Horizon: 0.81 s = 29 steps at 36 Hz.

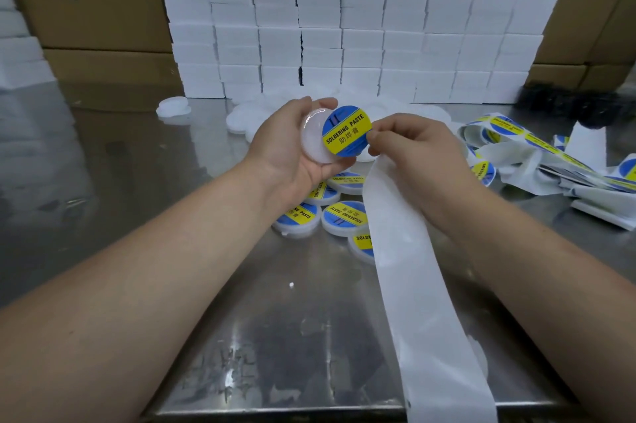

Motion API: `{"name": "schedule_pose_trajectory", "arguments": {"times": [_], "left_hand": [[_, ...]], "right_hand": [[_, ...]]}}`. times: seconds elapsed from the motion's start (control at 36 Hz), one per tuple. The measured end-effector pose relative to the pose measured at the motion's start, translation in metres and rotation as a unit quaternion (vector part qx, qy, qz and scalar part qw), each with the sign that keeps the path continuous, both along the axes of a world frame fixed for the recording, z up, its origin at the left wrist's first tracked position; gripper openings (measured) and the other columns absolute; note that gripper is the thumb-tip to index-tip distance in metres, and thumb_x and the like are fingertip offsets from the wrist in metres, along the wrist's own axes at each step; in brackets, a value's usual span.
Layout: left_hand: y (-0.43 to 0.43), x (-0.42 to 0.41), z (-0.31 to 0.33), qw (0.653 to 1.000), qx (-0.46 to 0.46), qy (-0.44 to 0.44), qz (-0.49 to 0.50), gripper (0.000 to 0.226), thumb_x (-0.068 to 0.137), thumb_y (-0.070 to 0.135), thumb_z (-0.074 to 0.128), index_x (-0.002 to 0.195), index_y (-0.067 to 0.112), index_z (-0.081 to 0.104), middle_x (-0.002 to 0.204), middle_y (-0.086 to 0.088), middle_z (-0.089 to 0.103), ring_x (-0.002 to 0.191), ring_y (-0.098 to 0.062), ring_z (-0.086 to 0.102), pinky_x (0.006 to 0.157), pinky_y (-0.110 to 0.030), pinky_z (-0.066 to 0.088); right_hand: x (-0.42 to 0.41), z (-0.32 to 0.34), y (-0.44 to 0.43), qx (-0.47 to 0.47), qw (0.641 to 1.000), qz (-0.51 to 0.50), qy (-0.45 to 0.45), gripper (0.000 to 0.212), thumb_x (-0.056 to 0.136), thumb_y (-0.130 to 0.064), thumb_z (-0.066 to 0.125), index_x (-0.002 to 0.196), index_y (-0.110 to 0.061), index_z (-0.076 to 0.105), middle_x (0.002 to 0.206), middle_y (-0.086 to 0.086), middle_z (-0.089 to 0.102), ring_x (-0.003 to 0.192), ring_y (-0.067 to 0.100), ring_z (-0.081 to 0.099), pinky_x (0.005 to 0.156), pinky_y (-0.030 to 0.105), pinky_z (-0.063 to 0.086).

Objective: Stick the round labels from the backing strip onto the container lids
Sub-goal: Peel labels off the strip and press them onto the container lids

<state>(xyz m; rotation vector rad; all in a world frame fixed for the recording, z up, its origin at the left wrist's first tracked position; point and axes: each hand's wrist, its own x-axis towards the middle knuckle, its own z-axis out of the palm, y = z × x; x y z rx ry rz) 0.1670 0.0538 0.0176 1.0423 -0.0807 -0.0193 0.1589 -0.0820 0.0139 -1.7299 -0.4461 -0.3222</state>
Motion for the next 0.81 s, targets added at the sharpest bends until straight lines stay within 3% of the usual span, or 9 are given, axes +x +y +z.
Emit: {"name": "schedule_pose_trajectory", "arguments": {"times": [0.11, 0.22, 0.42, 0.81], "left_hand": [[-0.0002, -0.0014, -0.0003, 1.0, 0.006, -0.012, -0.008, 0.034, 0.097, 0.03, 0.03, 0.089, 0.012, 0.058, 0.08, -0.012, 0.064, 0.071, -0.029, 0.064, 0.076, -0.039, 0.052], [-0.0021, -0.0027, -0.0021, 0.999, 0.019, -0.025, -0.02, 0.026, 0.095, 0.027, 0.036, 0.091, 0.014, 0.058, 0.083, -0.012, 0.063, 0.064, -0.024, 0.066, 0.073, -0.036, 0.054], [-0.0045, -0.0023, -0.0044, 0.998, 0.036, -0.043, -0.005, 0.01, 0.091, 0.019, 0.052, 0.094, 0.017, 0.06, 0.098, -0.013, 0.062, 0.064, -0.019, 0.068, 0.06, -0.03, 0.057], [-0.0078, -0.0019, -0.0094, 0.993, 0.081, -0.083, 0.015, 0.013, 0.091, 0.01, 0.055, 0.094, 0.022, 0.06, 0.105, -0.01, 0.062, 0.076, -0.019, 0.066, 0.061, -0.028, 0.056]], "right_hand": [[-0.0007, 0.0014, -0.0009, 0.001, 1.0, 0.02, 0.01, 0.027, 0.086, -0.003, 0.055, 0.066, -0.02, 0.062, 0.046, -0.018, 0.059, 0.048, -0.01, 0.052, 0.047, 0.002, 0.034], [0.0, 0.0003, 0.0002, 0.003, 0.999, 0.031, 0.019, 0.026, 0.085, -0.003, 0.056, 0.067, -0.019, 0.064, 0.049, -0.016, 0.062, 0.051, -0.009, 0.055, 0.051, 0.003, 0.038], [0.0026, -0.0011, -0.0002, -0.02, 1.0, 0.017, 0.016, 0.027, 0.085, -0.008, 0.058, 0.065, -0.025, 0.065, 0.05, -0.018, 0.062, 0.053, -0.009, 0.055, 0.053, 0.003, 0.04], [0.0009, -0.0008, -0.0013, -0.036, 0.999, 0.023, 0.014, 0.026, 0.086, -0.009, 0.057, 0.067, -0.024, 0.066, 0.049, -0.02, 0.061, 0.052, -0.011, 0.054, 0.048, 0.002, 0.035]]}}
